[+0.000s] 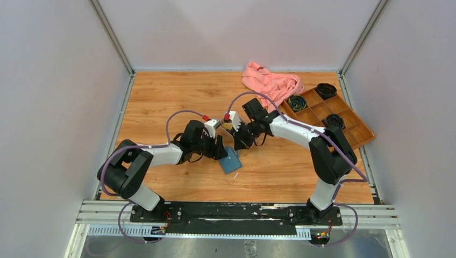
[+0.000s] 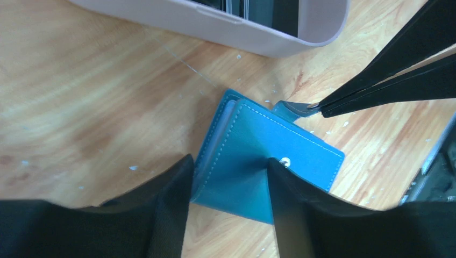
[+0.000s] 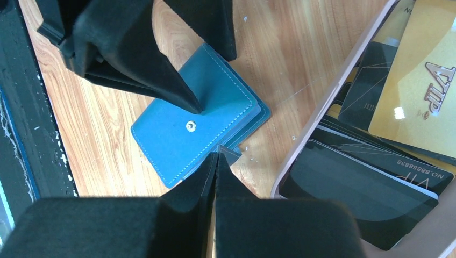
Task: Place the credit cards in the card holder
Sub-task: Close the card holder at the center of the board.
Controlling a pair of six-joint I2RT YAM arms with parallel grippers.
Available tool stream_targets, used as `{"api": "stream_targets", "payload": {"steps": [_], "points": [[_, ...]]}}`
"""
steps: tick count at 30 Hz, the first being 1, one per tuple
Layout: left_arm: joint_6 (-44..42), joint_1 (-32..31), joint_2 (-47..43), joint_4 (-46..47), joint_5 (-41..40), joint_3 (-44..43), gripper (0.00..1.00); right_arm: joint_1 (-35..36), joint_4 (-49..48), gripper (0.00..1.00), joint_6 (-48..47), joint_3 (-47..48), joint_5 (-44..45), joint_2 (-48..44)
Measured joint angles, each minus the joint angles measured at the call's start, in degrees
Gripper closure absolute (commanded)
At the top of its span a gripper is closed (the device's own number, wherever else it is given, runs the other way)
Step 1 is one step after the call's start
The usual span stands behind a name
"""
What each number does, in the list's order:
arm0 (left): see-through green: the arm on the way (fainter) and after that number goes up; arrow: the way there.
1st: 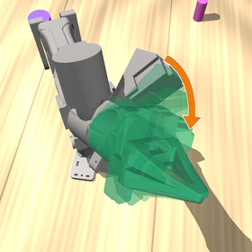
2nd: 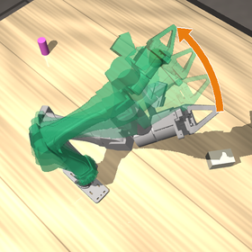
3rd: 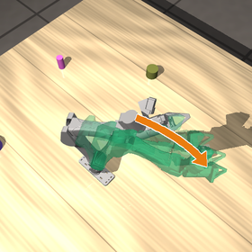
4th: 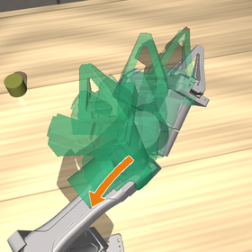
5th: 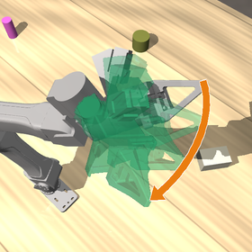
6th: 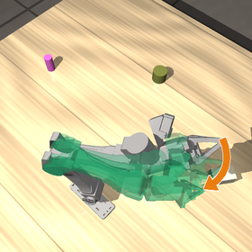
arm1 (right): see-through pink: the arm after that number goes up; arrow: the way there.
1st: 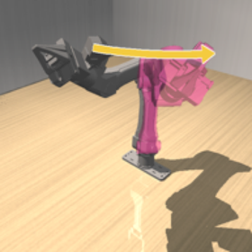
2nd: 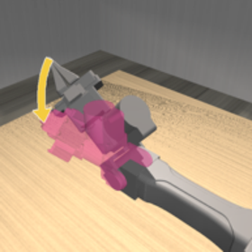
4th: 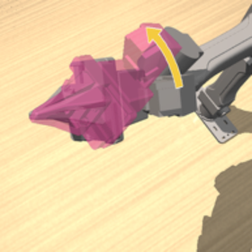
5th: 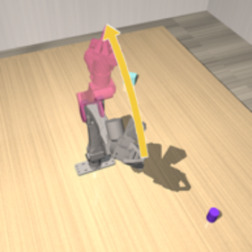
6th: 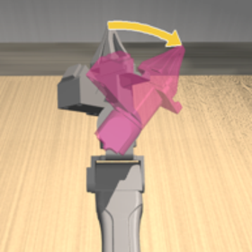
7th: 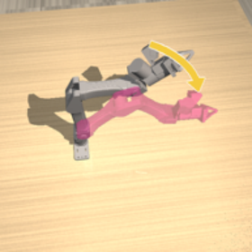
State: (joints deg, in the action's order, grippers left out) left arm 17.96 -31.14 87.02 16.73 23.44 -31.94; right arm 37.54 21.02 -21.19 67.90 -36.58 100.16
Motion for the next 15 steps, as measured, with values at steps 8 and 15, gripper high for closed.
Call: {"api": "stream_targets", "payload": {"steps": [8,15], "points": [[4.7,0.3,3.0,2.2,2.5,0.2,0.89,-1.0,0.0,1.00,0.9,0.0,-2.6,0.3],[15.4,-0.7,-5.4,4.0,-2.8,8.3,1.00,-0.9,-0.9,1.00,1.7,0.0,-4.2,1.6]]}}
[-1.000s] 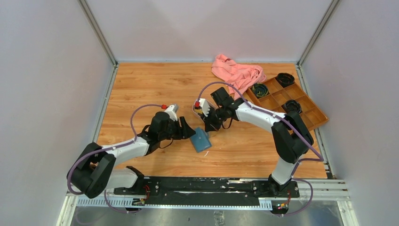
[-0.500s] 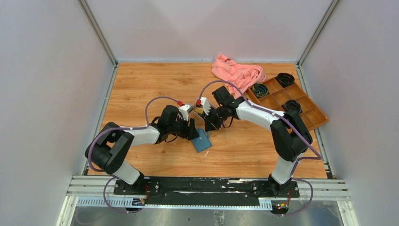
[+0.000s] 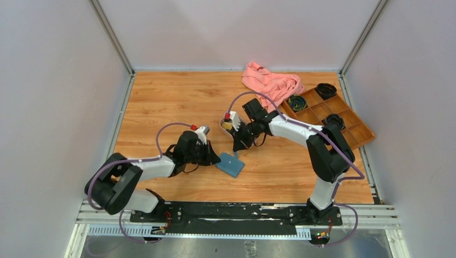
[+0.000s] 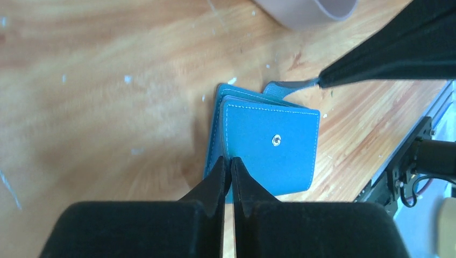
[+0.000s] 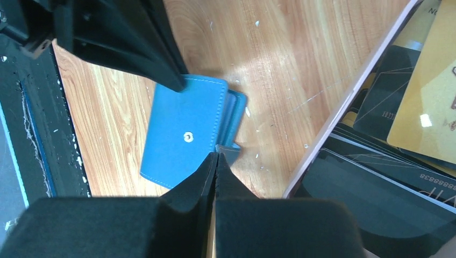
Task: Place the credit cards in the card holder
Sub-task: Close the card holder at the center of the board.
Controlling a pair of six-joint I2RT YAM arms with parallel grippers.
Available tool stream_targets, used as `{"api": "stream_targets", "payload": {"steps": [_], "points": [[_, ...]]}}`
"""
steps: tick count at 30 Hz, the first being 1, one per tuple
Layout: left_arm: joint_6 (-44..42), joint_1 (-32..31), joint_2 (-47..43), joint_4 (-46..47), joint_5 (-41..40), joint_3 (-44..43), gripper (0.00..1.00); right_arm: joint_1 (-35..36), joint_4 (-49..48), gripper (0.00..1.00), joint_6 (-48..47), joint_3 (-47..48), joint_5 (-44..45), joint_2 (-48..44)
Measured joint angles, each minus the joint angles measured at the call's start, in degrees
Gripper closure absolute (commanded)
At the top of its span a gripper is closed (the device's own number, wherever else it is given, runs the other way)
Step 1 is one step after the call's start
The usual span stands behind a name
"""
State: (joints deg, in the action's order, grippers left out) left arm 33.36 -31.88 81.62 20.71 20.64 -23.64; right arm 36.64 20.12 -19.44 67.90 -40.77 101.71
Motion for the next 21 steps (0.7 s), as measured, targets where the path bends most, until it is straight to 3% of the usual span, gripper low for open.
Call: {"api": "stream_targets", "payload": {"steps": [6,21], "points": [[6.9,-3.2,-8.3,-1.4,-6.4,5.7,1.00,1.2,-1.2,1.00,0.3,-0.9,-0.7,0.1],[13.3,-4.7,-8.5,-1.3,-10.9,6.3,1.00,5.7,-2.4,1.00,0.3,-3.8,-2.7,0.2]]}}
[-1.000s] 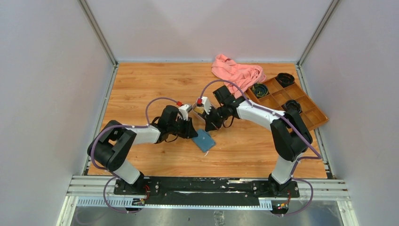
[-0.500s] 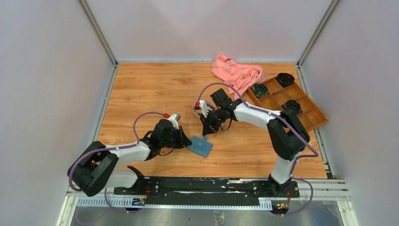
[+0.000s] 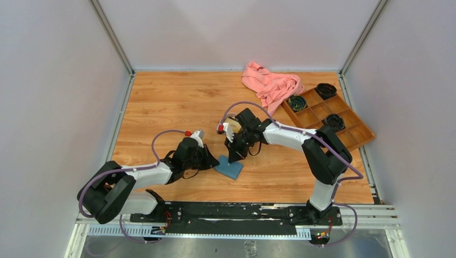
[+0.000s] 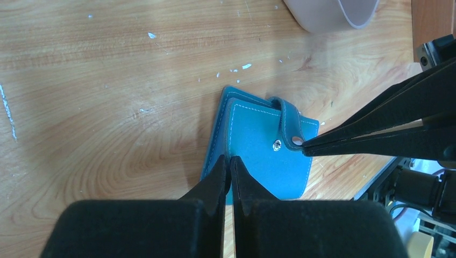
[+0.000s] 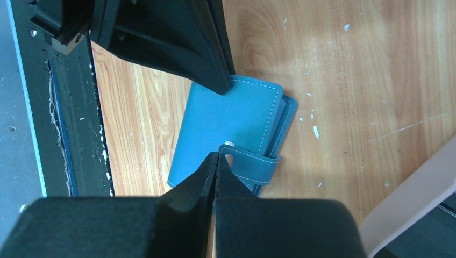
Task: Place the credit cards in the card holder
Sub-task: Close the card holder at the center of the board.
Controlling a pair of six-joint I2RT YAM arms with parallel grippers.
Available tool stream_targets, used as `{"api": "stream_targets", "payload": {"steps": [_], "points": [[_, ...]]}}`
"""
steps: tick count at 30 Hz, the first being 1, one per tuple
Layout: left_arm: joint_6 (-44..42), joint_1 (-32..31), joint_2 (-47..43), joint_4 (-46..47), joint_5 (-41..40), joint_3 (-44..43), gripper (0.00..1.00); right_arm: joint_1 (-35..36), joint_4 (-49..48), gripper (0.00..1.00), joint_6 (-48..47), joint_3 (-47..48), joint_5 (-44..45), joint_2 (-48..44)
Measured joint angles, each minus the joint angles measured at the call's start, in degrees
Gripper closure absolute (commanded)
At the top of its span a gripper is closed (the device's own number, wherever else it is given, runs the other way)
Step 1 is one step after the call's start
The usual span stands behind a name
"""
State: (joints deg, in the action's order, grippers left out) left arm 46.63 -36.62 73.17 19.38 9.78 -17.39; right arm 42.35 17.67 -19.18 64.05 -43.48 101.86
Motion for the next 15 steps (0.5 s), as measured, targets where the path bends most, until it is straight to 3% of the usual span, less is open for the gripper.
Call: {"api": "stream_targets", "payload": {"steps": [15], "points": [[1.8,-0.6,-0.2,1.7,-1.2,1.0,1.00,1.9,-0.3,1.00,1.8,0.0,2.8,0.9]]}}
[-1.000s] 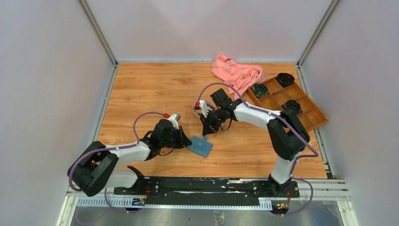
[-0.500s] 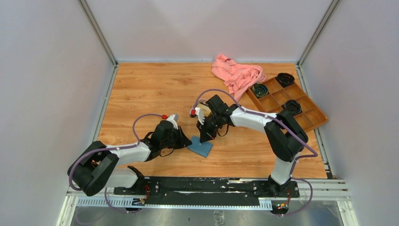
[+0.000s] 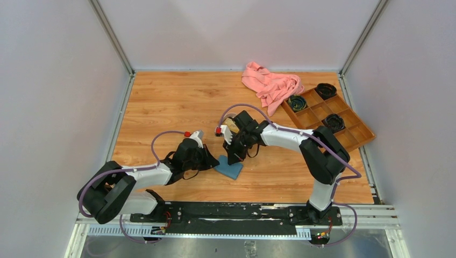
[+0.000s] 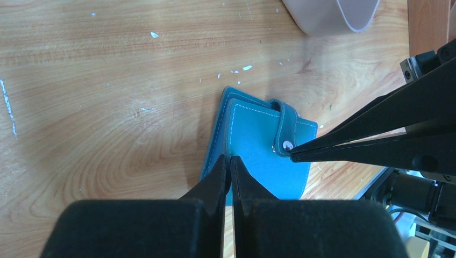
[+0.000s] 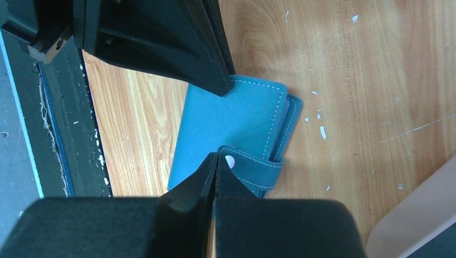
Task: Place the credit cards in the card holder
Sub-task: Close the card holder at the center of the board.
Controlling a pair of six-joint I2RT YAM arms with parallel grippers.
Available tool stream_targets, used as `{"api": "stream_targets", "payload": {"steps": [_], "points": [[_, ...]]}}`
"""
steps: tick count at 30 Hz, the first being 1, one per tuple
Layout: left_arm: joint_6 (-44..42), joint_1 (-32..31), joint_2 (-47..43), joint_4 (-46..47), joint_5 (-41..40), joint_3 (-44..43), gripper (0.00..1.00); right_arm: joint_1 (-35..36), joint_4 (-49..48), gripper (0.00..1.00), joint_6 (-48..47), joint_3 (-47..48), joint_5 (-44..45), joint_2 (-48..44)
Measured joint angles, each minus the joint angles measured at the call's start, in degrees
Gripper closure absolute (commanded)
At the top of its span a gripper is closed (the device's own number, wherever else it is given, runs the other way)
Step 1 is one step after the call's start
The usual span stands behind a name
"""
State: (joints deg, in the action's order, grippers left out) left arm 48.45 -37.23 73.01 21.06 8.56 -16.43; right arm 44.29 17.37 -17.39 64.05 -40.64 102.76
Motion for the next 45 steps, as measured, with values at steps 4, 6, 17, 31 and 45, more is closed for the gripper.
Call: {"api": "stream_targets", "payload": {"steps": [4,6,17,31,45], "points": [[0.0,0.0,0.1,0.3,-0.1,0.1,1.00,0.1,-0.5,1.00,1.0,0.0,0.3,0.0],[0.0,0.0,0.1,0.3,-0.1,0.1,1.00,0.1,-0.8,1.00,1.4,0.0,0.4,0.0],[0.1,-0.1,0.2,0.6,-0.1,0.2,1.00,0.1,-2.5,1.00,2.6,-0.1,1.2,-0.2],[0.2,-0.1,0.2,0.9,-0.1,0.3,1.00,0.1,-4.3,1.00,3.5,-1.0,1.7,-1.2],[0.2,-0.1,0.2,1.1,-0.1,0.4,1.00,0.3,-5.6,1.00,4.1,-1.8,1.6,-0.2]]}}
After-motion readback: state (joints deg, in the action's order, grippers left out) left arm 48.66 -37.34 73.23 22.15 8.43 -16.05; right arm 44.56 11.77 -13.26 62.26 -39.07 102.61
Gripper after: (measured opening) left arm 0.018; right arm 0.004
